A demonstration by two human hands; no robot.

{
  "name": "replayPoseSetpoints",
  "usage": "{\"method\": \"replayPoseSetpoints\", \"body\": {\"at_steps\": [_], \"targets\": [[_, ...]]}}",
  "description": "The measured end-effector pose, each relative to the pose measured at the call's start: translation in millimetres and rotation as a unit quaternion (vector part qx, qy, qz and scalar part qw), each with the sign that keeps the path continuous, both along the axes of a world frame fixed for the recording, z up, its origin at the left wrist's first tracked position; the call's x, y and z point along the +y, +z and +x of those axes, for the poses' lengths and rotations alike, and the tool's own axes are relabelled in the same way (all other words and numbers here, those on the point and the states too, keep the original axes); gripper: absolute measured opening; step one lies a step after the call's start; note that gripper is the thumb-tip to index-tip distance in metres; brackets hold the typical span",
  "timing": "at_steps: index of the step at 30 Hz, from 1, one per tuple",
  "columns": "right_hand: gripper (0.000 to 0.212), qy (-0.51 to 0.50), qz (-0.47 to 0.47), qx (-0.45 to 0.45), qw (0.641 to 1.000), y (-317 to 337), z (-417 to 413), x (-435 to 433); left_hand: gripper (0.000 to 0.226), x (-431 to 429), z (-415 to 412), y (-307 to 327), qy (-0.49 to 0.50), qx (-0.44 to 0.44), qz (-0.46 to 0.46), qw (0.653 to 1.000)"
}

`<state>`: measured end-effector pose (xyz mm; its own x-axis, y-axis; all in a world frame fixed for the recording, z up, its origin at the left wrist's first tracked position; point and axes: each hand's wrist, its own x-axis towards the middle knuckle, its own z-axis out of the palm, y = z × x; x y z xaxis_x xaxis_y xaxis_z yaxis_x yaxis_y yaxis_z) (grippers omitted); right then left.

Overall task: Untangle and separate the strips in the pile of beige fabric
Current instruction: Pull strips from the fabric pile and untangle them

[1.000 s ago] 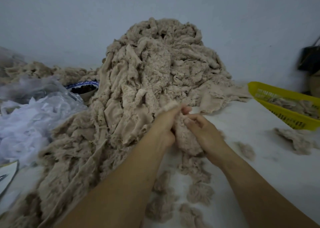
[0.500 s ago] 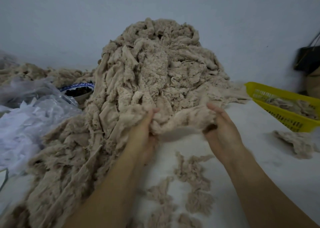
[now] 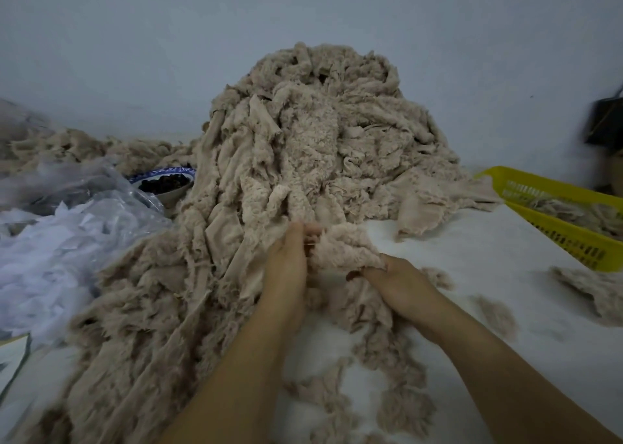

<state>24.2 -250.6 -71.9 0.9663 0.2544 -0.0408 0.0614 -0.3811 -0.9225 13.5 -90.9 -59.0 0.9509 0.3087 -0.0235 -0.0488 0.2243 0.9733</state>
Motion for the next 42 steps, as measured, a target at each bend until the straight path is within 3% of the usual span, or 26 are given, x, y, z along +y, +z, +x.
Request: {"method": "replayPoseSetpoints", "body": {"at_steps": [4,7,9,10,12,13,14,15,17,18,19,21,22,24,26,28,30,31,33,35,38,40,42], "targets": [[0.024,-0.012,0.009,0.052,0.999,11.2,8.6,-11.0,0.049,23.3,8.2,6.5,0.009,-0.063,-0.134,0.989],[0.029,-0.009,0.023,0.054,0.998,17.7,16.7,-15.3,0.055,23.9,4.7,6.6,0.004,-0.076,-0.096,0.993],[0.033,-0.020,0.195,0.053,0.979,24.4,29.1,-22.6,0.060,19.3,0.6,6.4,-0.045,-0.059,0.015,0.997],[0.031,-0.050,0.320,0.058,0.944,28.5,34.9,-28.7,0.061,17.5,-3.2,6.9,-0.097,-0.039,0.105,0.989],[0.021,-0.121,0.442,0.057,0.887,23.6,45.9,-40.4,0.062,14.5,-11.0,5.4,-0.226,0.020,0.289,0.930],[0.033,-0.147,0.411,0.066,0.897,14.9,47.6,-42.0,0.061,14.1,-14.0,6.6,-0.268,0.042,0.348,0.897],[0.041,-0.166,0.355,0.070,0.917,4.1,47.1,-40.9,0.057,13.2,-14.8,9.0,-0.263,0.047,0.370,0.890],[0.044,-0.190,0.311,0.063,0.929,-6.1,45.6,-38.3,0.053,13.2,-12.8,10.9,-0.211,0.038,0.371,0.903],[0.041,-0.222,0.246,0.029,0.943,-16.5,38.0,-29.1,0.050,22.4,-3.9,11.0,-0.002,-0.006,0.368,0.930],[0.033,-0.227,0.219,0.010,0.949,-18.0,35.5,-25.6,0.040,29.1,1.1,9.4,0.087,-0.029,0.385,0.919],[0.023,-0.225,0.197,-0.005,0.954,-17.6,33.6,-23.0,0.021,36.9,4.8,5.8,0.128,-0.019,0.424,0.896],[0.009,-0.205,0.140,-0.022,0.968,-16.7,30.6,-20.9,0.031,46.1,3.5,-4.9,0.101,0.104,0.547,0.824],[0.009,-0.194,0.112,-0.026,0.974,-16.5,27.9,-20.1,0.033,50.2,4.1,-12.0,0.087,0.140,0.568,0.806],[0.013,-0.174,0.090,-0.031,0.980,-15.9,21.7,-18.4,0.017,50.7,5.0,-13.0,0.105,0.105,0.521,0.841],[0.021,-0.140,0.116,-0.024,0.983,-15.0,19.4,-15.8,0.016,41.2,4.7,-6.0,0.124,-0.011,0.425,0.897],[0.041,-0.077,0.174,0.018,0.982,-12.3,17.4,-9.0,0.016,20.3,1.2,1.2,0.068,-0.096,0.327,0.938],[0.058,-0.004,0.233,0.070,0.970,-13.1,16.2,-0.3,0.017,-4.1,-8.2,1.1,-0.051,-0.149,0.308,0.938],[0.057,0.022,0.261,0.087,0.961,-13.2,14.7,2.8,0.017,-14.0,-12.5,-0.7,-0.111,-0.154,0.314,0.930],[0.044,0.025,0.300,0.101,0.948,-10.6,12.7,4.6,0.015,-20.4,-12.2,-6.8,-0.185,-0.142,0.312,0.921],[0.032,-0.056,0.296,0.076,0.951,-8.0,13.1,3.4,0.016,-15.8,-8.9,-8.6,-0.213,-0.114,0.272,0.931],[0.033,-0.161,0.184,-0.004,0.970,-5.6,13.2,2.9,0.027,-13.8,-4.6,-12.4,-0.178,-0.038,0.238,0.954],[0.036,-0.139,0.145,-0.055,0.978,-1.5,7.4,7.1,0.032,-14.1,-2.9,-12.9,-0.135,0.017,0.167,0.977],[0.041,-0.054,0.106,-0.101,0.988,1.3,-0.9,13.6,0.041,-12.7,0.3,-11.5,-0.150,0.043,0.049,0.986]]}}
